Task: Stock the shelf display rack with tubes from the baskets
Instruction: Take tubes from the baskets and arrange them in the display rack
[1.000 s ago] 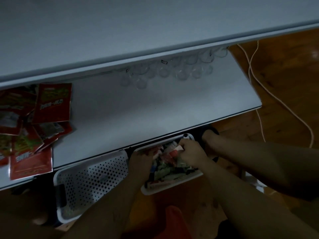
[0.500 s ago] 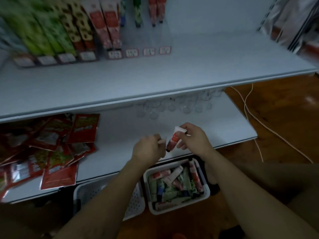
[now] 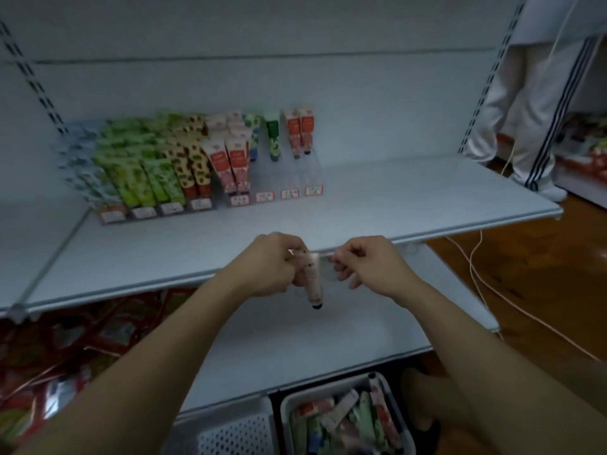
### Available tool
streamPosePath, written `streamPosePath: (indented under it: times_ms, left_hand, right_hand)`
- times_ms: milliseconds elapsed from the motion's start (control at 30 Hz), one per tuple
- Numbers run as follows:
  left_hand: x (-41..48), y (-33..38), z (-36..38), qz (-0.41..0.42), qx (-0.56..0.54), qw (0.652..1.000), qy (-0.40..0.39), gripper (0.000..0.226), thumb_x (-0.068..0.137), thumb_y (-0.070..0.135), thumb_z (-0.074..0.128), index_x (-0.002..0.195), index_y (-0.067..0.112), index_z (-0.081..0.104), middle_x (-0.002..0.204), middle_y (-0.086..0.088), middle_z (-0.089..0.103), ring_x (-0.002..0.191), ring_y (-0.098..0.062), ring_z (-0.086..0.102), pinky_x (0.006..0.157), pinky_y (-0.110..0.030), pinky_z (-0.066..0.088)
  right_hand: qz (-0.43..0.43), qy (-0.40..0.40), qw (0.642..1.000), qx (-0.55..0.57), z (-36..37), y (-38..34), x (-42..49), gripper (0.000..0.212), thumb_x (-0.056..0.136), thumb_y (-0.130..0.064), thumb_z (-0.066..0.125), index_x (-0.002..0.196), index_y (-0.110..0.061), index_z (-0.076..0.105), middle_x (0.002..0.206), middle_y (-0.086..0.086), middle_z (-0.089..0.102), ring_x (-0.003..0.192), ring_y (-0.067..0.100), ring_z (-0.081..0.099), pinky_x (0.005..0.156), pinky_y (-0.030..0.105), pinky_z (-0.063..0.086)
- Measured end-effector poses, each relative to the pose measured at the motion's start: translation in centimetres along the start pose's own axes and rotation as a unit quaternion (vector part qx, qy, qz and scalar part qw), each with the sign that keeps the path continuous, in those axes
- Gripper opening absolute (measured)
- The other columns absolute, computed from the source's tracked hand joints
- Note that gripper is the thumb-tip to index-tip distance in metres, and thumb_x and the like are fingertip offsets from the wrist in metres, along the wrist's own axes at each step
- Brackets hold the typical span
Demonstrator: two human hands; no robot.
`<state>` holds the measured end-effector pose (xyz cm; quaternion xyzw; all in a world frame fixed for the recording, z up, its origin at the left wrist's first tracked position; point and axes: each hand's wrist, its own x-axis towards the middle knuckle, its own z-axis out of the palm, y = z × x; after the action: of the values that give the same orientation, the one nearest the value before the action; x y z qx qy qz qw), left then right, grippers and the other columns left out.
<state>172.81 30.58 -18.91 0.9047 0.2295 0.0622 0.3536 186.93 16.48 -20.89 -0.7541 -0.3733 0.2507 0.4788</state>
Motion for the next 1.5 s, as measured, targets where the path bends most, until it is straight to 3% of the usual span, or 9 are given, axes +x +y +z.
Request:
streamPosePath:
  times_ms: [233, 400, 533, 767, 933, 1100, 1300, 1367, 1500]
  left_hand:
    - [-2.7, -3.5, 8.2, -0.054, 0.017, 0.992, -0.112, 0.015, 0.097, 0.023, 0.051, 0.089, 0.018, 0.062, 0.087, -0.003, 0.072, 0.081, -0.012, 0.069, 0.072, -0.035, 0.058]
    - [-4.4, -4.9, 13.0, -0.082, 0.033, 0.989, -0.12, 0.046, 0.082, 0.064, 0.059, 0.077, 0.019, 0.066, 0.062, 0.014, 0.07, 0.07, 0.003, 0.065, 0.073, -0.022, 0.052]
    - [-4.8, -6.6, 16.5, -0.099, 0.097, 0.987, -0.076, 0.031, 0.08, 0.048, 0.066, 0.076, 0.018, 0.064, 0.069, 0.004, 0.071, 0.07, -0.009, 0.064, 0.071, -0.03, 0.055]
    - [-5.0, -9.0, 18.8, -0.134, 0.099, 0.975, -0.15, 0.018, 0.087, 0.029, 0.058, 0.102, 0.02, 0.061, 0.092, -0.004, 0.067, 0.079, -0.018, 0.06, 0.068, -0.028, 0.052]
    - [-5.7, -11.0, 18.8, -0.151, 0.095, 0.977, -0.113, 0.017, 0.091, 0.034, 0.058, 0.1, 0.02, 0.059, 0.091, -0.002, 0.066, 0.077, -0.019, 0.06, 0.063, -0.028, 0.048]
    - [-6.2, -11.8, 18.9, -0.149, 0.099, 0.977, -0.119, 0.012, 0.091, 0.03, 0.059, 0.101, 0.024, 0.061, 0.095, -0.002, 0.067, 0.077, -0.019, 0.058, 0.064, -0.028, 0.049]
    - [-6.7, -11.3, 18.7, -0.151, 0.104, 0.973, -0.142, 0.029, 0.088, 0.031, 0.065, 0.115, 0.026, 0.053, 0.098, -0.002, 0.064, 0.074, -0.019, 0.059, 0.06, -0.03, 0.051]
    - [-6.6, -11.0, 17.9, -0.15, 0.104, 0.975, -0.125, 0.029, 0.086, 0.029, 0.068, 0.11, 0.021, 0.055, 0.098, -0.004, 0.064, 0.074, -0.02, 0.059, 0.057, -0.028, 0.046]
    - [-6.2, -10.0, 15.8, -0.159, 0.089, 0.979, -0.093, 0.017, 0.077, 0.025, 0.073, 0.085, 0.021, 0.058, 0.089, -0.003, 0.067, 0.072, -0.019, 0.061, 0.056, -0.028, 0.049]
  right_hand:
    - [0.073, -0.259, 0.909, -0.319, 4.0, 7.5, -2.6, 0.022, 0.089, -0.028, 0.063, 0.104, -0.014, 0.07, 0.099, 0.006, 0.07, 0.073, 0.017, 0.064, 0.065, 0.027, 0.052]
    - [0.169, -0.348, 0.841, -0.377, 6.2, 15.1, -4.8, 0.028, 0.091, -0.024, 0.058, 0.111, -0.007, 0.067, 0.106, 0.014, 0.064, 0.075, 0.025, 0.06, 0.064, 0.033, 0.05]
    - [0.216, -0.327, 0.822, -0.414, 6.9, 20.6, -5.8, 0.025, 0.092, -0.017, 0.051, 0.068, -0.011, 0.05, 0.067, 0.007, 0.044, 0.054, 0.02, 0.041, 0.051, 0.031, 0.037]
    - [0.17, -0.344, 0.784, -0.488, 10.5, 25.9, -4.6, 0.026, 0.09, -0.01, 0.05, 0.113, -0.012, 0.062, 0.109, 0.009, 0.062, 0.1, 0.026, 0.059, 0.088, 0.037, 0.047]
    - [0.149, -0.284, 0.755, -0.572, 13.3, 29.6, -5.4, 0.043, 0.095, -0.016, 0.044, 0.138, -0.013, 0.042, 0.141, 0.017, 0.041, 0.117, 0.031, 0.054, 0.091, 0.045, 0.046]
    - [0.155, -0.29, 0.75, -0.573, 13.1, 31.3, -5.0, 0.075, 0.085, -0.027, 0.062, 0.147, -0.008, 0.025, 0.135, 0.012, 0.049, 0.116, 0.028, 0.056, 0.098, 0.045, 0.04]
    - [0.091, -0.312, 0.684, -0.653, 11.8, 29.7, -5.9, 0.046, 0.092, -0.027, 0.053, 0.135, -0.013, 0.047, 0.139, 0.018, 0.039, 0.127, 0.033, 0.036, 0.11, 0.046, 0.026]
    - [0.09, -0.311, 0.701, -0.635, 11.3, 28.4, -5.9, 0.045, 0.088, -0.028, 0.058, 0.129, -0.012, 0.052, 0.134, 0.017, 0.043, 0.125, 0.033, 0.04, 0.108, 0.047, 0.03]
    - [0.122, -0.292, 0.859, -0.403, 9.2, 22.8, -5.0, 0.007, 0.088, -0.02, 0.056, 0.092, -0.016, 0.059, 0.094, 0.006, 0.059, 0.088, 0.025, 0.058, 0.075, 0.032, 0.049]
